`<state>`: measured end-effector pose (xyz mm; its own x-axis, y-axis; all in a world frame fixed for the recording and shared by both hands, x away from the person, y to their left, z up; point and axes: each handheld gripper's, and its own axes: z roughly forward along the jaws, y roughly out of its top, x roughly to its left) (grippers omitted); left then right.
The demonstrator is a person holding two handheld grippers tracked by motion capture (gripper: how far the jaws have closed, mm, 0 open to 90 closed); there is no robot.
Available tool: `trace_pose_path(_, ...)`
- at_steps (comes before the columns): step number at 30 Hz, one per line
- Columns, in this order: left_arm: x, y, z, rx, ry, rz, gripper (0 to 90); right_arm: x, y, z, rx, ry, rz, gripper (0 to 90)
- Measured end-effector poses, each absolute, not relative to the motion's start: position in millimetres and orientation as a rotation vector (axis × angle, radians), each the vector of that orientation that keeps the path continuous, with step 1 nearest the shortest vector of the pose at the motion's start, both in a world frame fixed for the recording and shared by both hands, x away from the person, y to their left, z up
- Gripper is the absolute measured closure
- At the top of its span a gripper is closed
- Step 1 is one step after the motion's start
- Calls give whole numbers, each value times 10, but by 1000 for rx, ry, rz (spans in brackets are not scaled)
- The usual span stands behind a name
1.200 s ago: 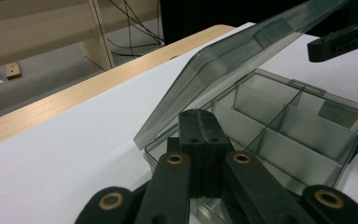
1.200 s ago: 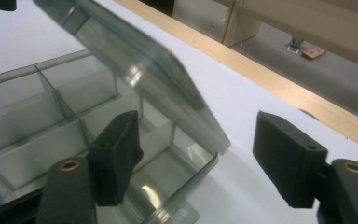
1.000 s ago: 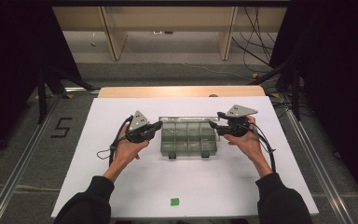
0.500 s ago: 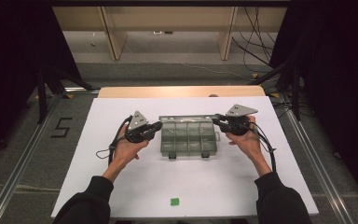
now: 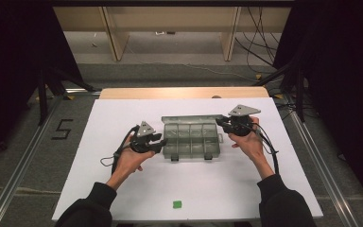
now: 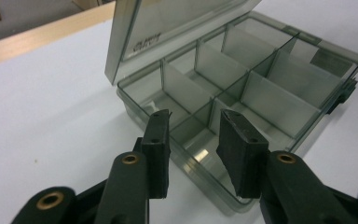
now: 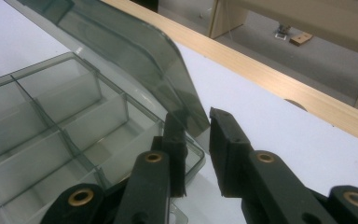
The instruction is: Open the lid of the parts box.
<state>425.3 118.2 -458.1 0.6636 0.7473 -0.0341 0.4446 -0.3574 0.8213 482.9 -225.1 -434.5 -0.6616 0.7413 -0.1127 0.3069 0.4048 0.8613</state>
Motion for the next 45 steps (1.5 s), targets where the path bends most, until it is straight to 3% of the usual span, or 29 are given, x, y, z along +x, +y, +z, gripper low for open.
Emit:
trace_pose_path(5,4246,1126,-4674,2027,955,410,610,4824,-2238,-4340,919,2170,1182,783)
trace_pose_path(11,4251,1126,-4721,2096,939,395,664,4836,-2224,-4324,944,2159,1169,798)
trace_pose_path(18,4229,1106,-4730,2043,988,400,710,4893,-2180,-4268,1009,2152,1127,818)
trace_pose_path(45,4223,1106,-4743,2012,1003,398,721,5201,-2100,-4160,1210,2152,1070,855)
